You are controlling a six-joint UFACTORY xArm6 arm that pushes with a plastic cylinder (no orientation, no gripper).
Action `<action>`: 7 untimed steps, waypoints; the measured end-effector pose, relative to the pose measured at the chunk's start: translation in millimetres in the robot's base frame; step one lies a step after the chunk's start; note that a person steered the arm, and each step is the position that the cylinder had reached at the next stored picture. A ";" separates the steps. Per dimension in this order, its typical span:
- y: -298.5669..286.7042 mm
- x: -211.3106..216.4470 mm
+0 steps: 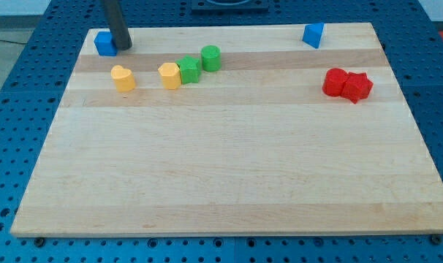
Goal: Place the yellow hexagon towards the top center of the board
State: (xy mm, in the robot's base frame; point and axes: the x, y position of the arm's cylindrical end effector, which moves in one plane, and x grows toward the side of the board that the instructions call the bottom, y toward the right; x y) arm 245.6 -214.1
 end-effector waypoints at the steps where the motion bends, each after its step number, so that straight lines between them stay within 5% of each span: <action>1: 1.0 0.0; 3: 21.4 -3.2; 5: 211.2 8.7; 7: 198.5 94.7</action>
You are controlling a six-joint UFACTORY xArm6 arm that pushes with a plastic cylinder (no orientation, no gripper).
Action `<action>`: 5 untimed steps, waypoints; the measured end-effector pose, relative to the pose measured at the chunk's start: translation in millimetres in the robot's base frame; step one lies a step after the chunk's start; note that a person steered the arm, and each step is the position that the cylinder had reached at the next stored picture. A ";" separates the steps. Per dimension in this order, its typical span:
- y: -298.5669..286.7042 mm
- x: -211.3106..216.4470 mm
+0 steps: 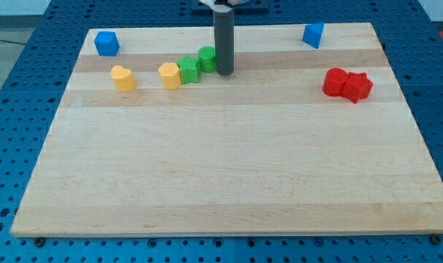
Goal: Place the yellow hexagon towards the top center of the board
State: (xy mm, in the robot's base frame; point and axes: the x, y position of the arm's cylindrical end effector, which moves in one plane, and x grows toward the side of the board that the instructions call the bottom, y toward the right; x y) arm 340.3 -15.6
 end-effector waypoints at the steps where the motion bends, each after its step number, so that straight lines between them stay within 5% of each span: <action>1: -83.0 27.4; 2: -160.6 31.4; 4: -181.0 28.7; 5: -126.9 21.4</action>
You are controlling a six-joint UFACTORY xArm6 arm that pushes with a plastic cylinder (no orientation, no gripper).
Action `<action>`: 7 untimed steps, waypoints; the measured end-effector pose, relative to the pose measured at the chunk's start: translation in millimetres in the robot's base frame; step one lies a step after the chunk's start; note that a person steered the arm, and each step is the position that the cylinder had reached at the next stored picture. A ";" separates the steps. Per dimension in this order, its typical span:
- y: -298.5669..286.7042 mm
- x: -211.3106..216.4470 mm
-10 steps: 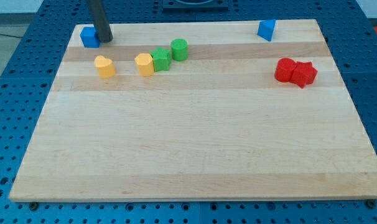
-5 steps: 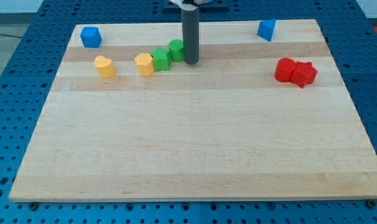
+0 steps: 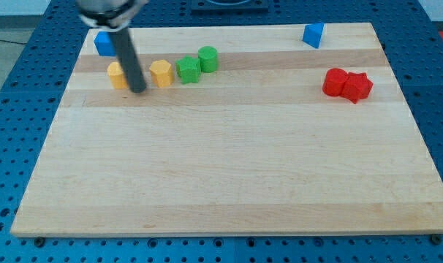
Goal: Place the yellow hexagon towards the top center of the board
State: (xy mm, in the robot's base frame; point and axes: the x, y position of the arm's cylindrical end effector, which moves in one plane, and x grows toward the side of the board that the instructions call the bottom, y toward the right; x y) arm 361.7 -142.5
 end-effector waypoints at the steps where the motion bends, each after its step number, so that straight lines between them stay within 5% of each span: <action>1: 33.7 -13.5; 2: 10.3 -62.5; 5: -17.1 -93.7; 6: 66.7 -103.5; 7: 88.6 -102.2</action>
State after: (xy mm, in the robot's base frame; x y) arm 259.4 -53.9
